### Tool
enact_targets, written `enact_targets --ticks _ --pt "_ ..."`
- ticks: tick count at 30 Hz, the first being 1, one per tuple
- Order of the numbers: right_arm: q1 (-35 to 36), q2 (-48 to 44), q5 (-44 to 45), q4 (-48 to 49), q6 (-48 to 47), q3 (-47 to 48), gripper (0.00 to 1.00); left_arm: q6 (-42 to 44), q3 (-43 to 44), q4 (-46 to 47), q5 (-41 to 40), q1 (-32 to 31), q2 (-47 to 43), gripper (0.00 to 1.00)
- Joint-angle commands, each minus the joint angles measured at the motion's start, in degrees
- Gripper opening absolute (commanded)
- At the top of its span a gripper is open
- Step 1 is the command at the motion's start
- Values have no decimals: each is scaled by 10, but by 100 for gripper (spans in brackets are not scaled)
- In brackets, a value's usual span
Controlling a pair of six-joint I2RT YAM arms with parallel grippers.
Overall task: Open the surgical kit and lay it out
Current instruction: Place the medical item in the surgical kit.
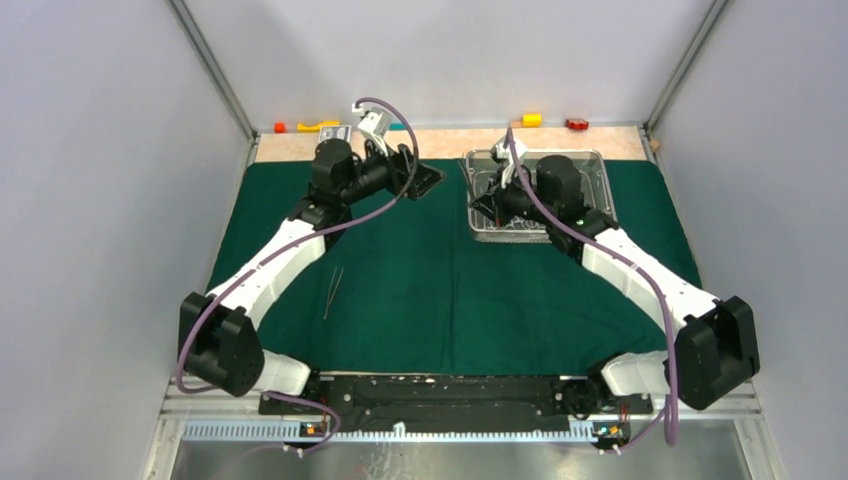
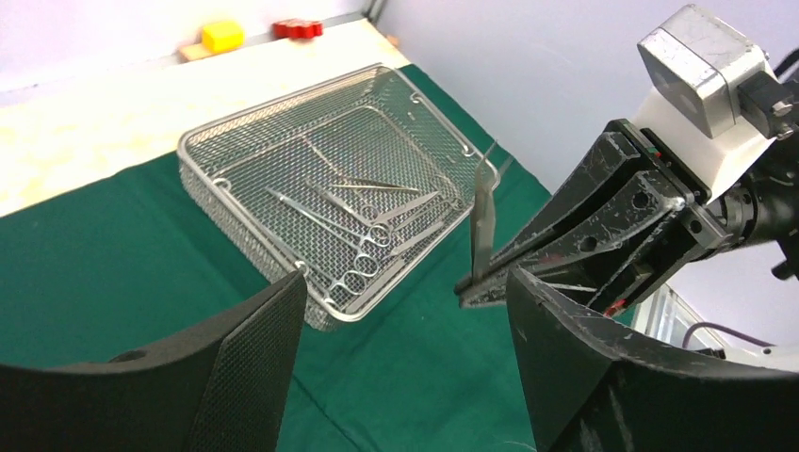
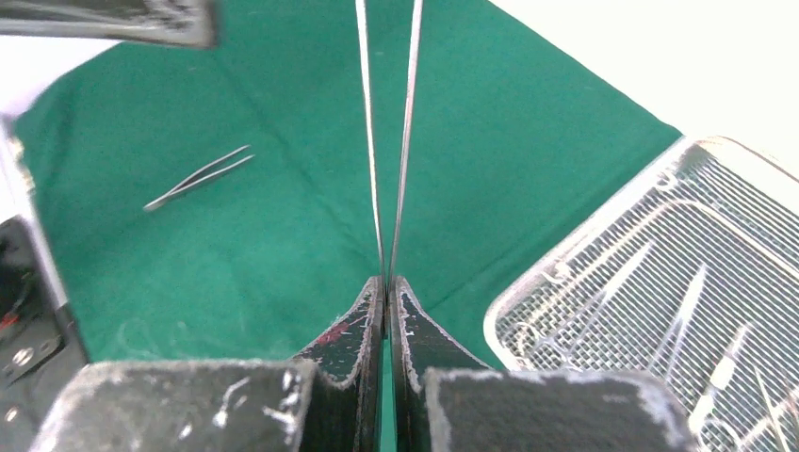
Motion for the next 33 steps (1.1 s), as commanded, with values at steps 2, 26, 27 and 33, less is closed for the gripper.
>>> enact_targets --ticks 2,26,27,33 --pt "44 11 187 -7 14 38 0 -2 23 -64 -66 -3 -32 82" --pt "120 80 345 -13 45 72 0 -41 184 -182 -126 -40 114 56" --pt "121 80 345 -13 45 72 0 -44 186 -179 -120 -41 117 55" --pt "120 82 342 -14 43 72 0 -56 186 -168 -98 -45 127 54"
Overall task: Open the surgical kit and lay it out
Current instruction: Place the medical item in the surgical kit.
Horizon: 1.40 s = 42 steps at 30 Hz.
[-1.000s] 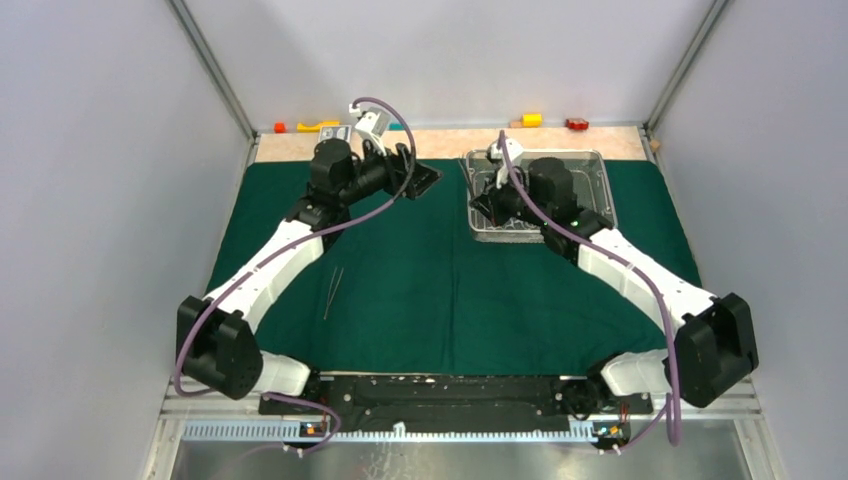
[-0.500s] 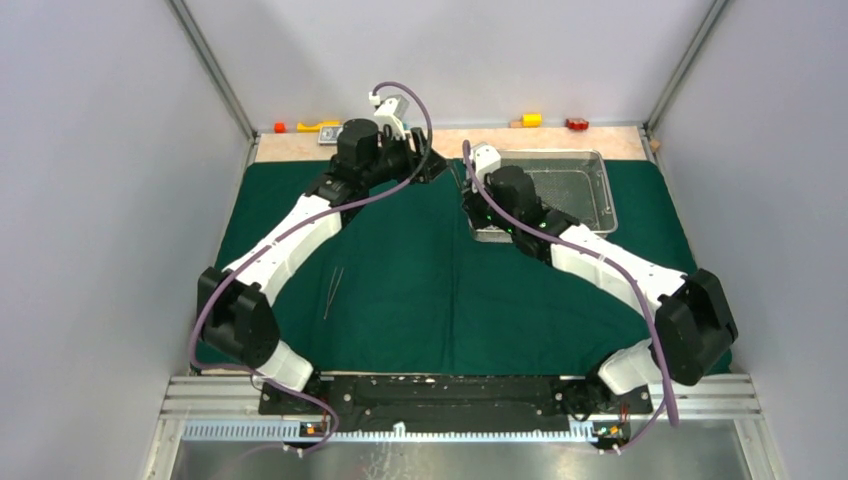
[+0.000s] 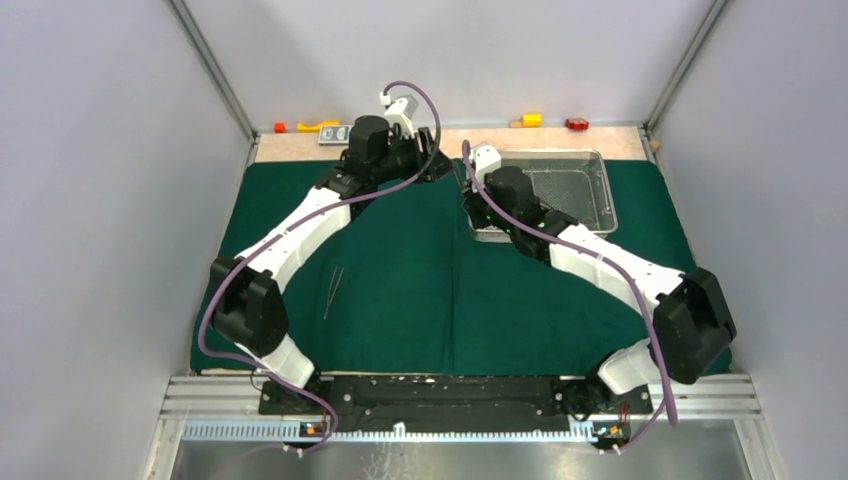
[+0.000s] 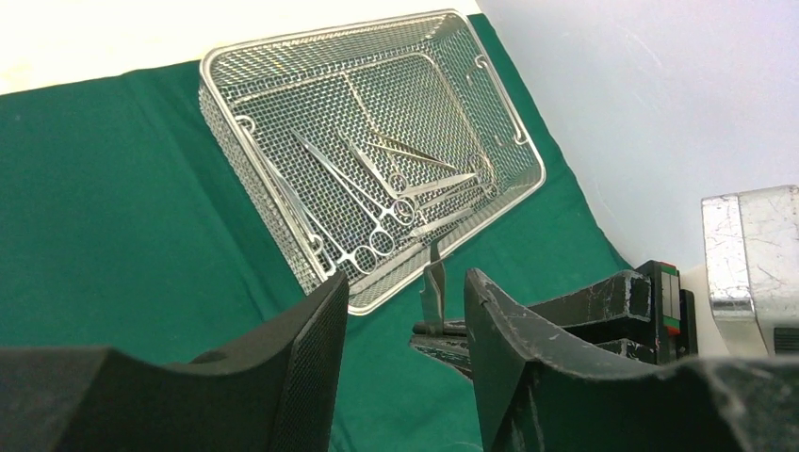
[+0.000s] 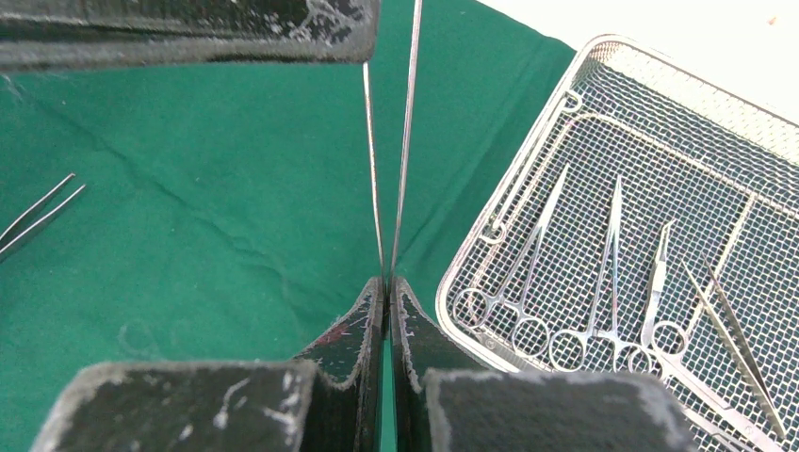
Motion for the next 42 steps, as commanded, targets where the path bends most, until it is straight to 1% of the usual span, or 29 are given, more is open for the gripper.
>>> enact_targets --ticks 1,5,7,15,23,30,32,36,37,38,40,42 --pt "8 1 4 12 6 35 0 -12 22 23 21 -6 5 54" --pt "8 0 0 11 6 36 0 -12 22 27 23 -8 9 54" --pt "8 1 -1 11 6 37 0 -13 23 29 27 -8 13 52" --pt "8 1 -2 12 2 37 0 -20 32 40 44 -8 30 36" --pt "8 4 -2 11 -1 37 0 -23 44 41 56 -9 39 25" --pt "8 4 3 10 -5 37 0 -21 38 42 56 -8 35 14" --pt "8 3 4 10 -7 36 0 -16 32 45 54 -8 30 12" --pt "8 -3 -12 10 -18 33 0 11 16 48 59 -7 14 4" --pt "8 -7 -19 10 -24 30 2 22 9 65 64 -6 7 3" --pt "8 -12 -28 12 -32 26 6 33 -1 75 70 -5 -1 2" --pt "7 -31 -50 19 -56 13 19 61 -26 104 94 -2 -23 0" --pt "2 -53 -83 30 -80 -6 32 93 -51 134 136 3 -47 0"
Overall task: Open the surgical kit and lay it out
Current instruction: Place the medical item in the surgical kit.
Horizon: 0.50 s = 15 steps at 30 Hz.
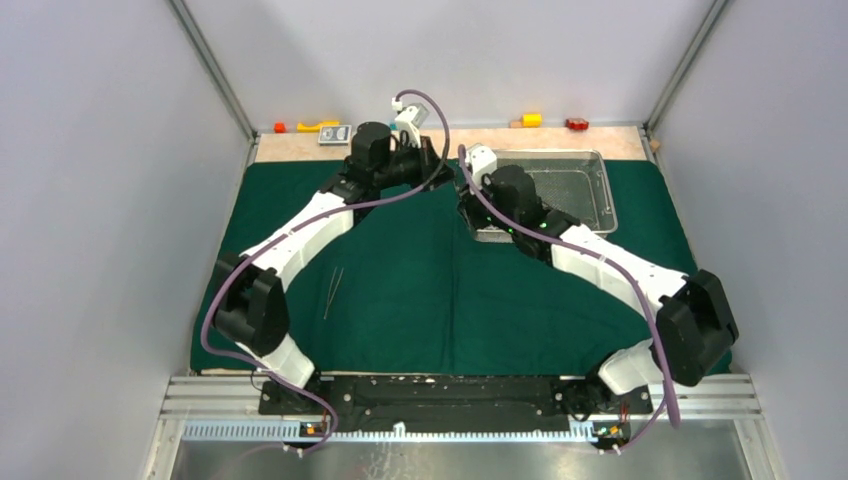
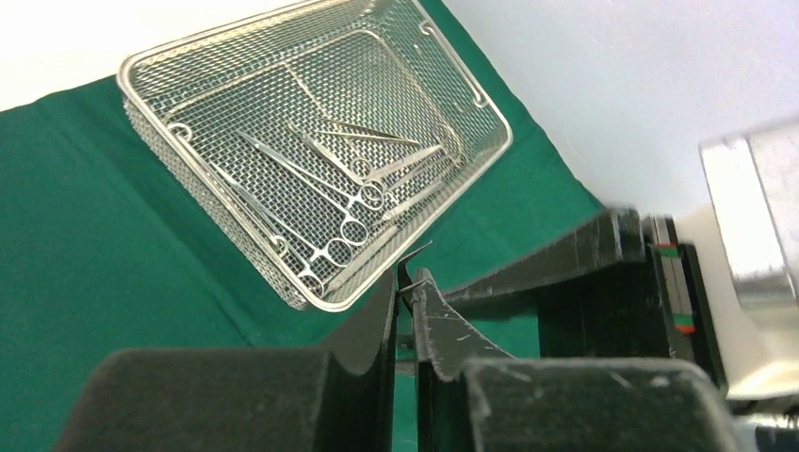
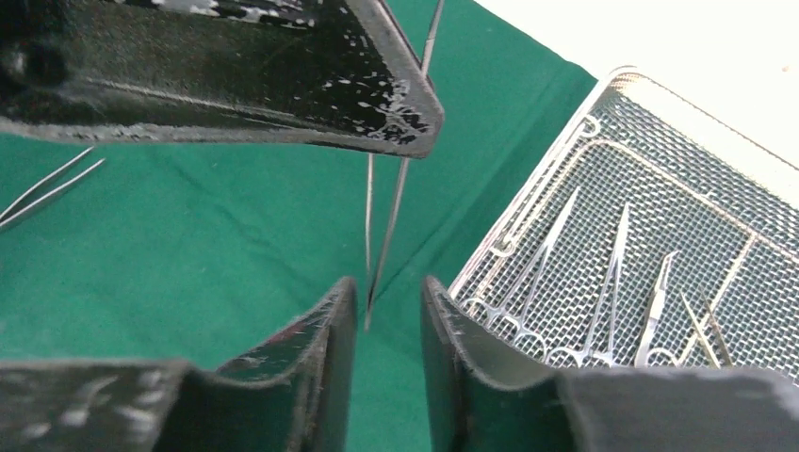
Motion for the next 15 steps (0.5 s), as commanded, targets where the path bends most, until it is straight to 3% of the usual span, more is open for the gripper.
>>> enact_targets --ticks 1,6,11,15 --pt "-4 -65 -83 34 -58 -20 37 90 -47 90 80 8 -78 0" --pt "-47 -109 -228 42 -73 -55 54 171 -92 115 190 9 -131 0" --pt "-67 -120 -382 71 -78 -73 57 162 -127 153 268 9 -159 0" --pt "-67 -117 -449 83 -72 -75 56 142 -145 173 298 9 -163 0"
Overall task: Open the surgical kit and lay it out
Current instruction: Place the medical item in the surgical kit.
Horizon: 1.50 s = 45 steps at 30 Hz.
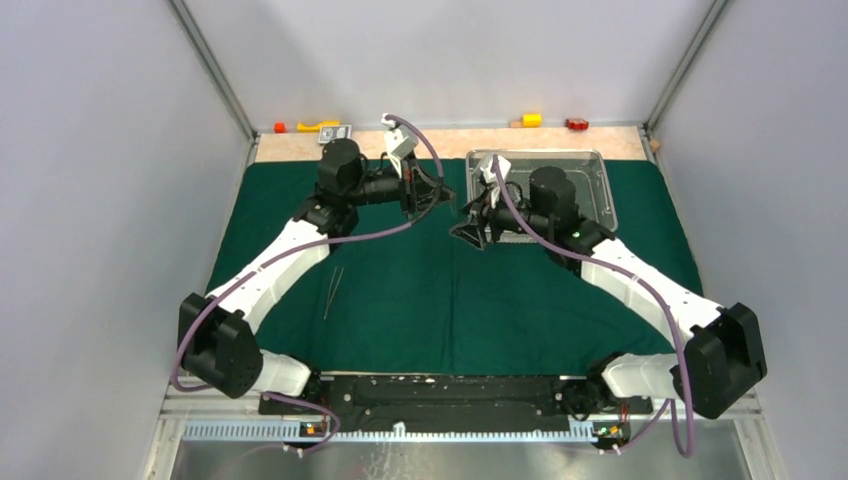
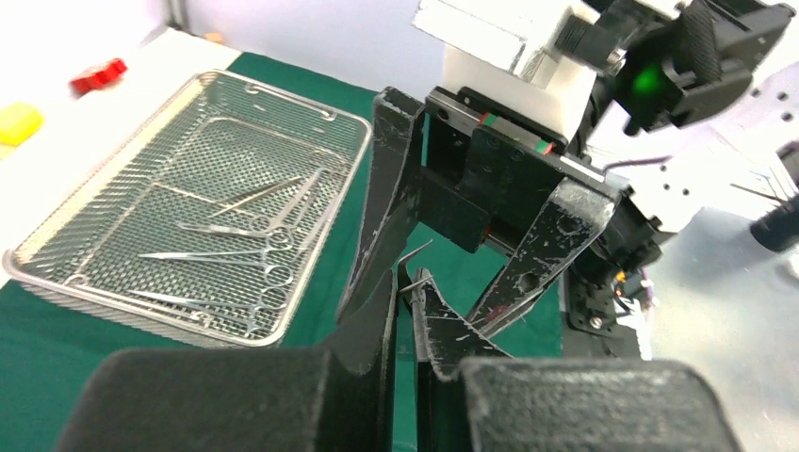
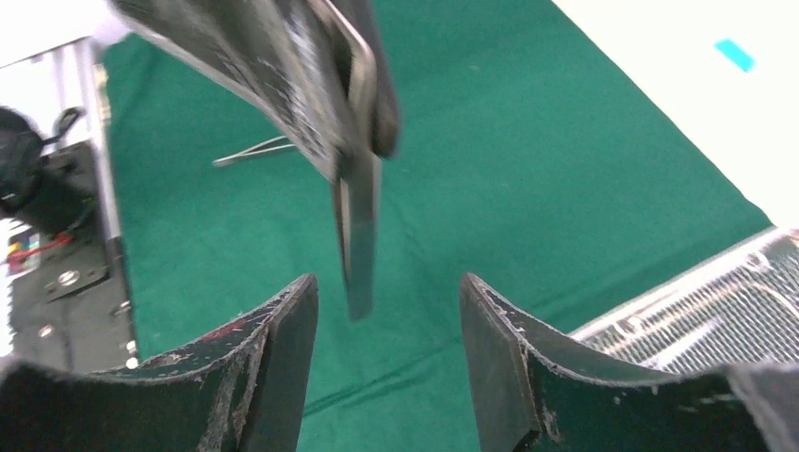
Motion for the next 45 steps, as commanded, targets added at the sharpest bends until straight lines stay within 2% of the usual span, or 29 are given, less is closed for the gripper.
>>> enact_targets --ticks 1,4,8,11,13,18,22,26,32,45 --pt "-1 -7 -136 35 -8 -3 55 -8 -23 59 73 0 -15 0" --pt "-1 -2 -164 41 -3 -1 47 -11 -29 64 81 0 -18 0" --pt "-1 1 -171 42 2 -1 22 -9 -32 65 80 0 -19 0" --pt "-1 3 -165 48 13 -3 0 -11 -35 69 67 0 -19 1" --pt "-1 4 -151 62 33 -6 0 -18 -36 75 41 0 -20 8" --pt "-1 9 -88 75 84 -6 0 -39 -38 71 -35 -1 -27 42" --pt "-1 14 -43 69 94 -1 0 -40 -41 53 -89 -1 -40 53" --pt "-1 19 -20 67 98 0 0 -40 -35 35 -115 -1 -39 53" --pt "-1 23 -9 63 99 3 0 -31 -28 18 -139 -1 -36 45" --pt "-1 35 0 58 103 11 0 -51 -2 15 -142 -10 -6 40"
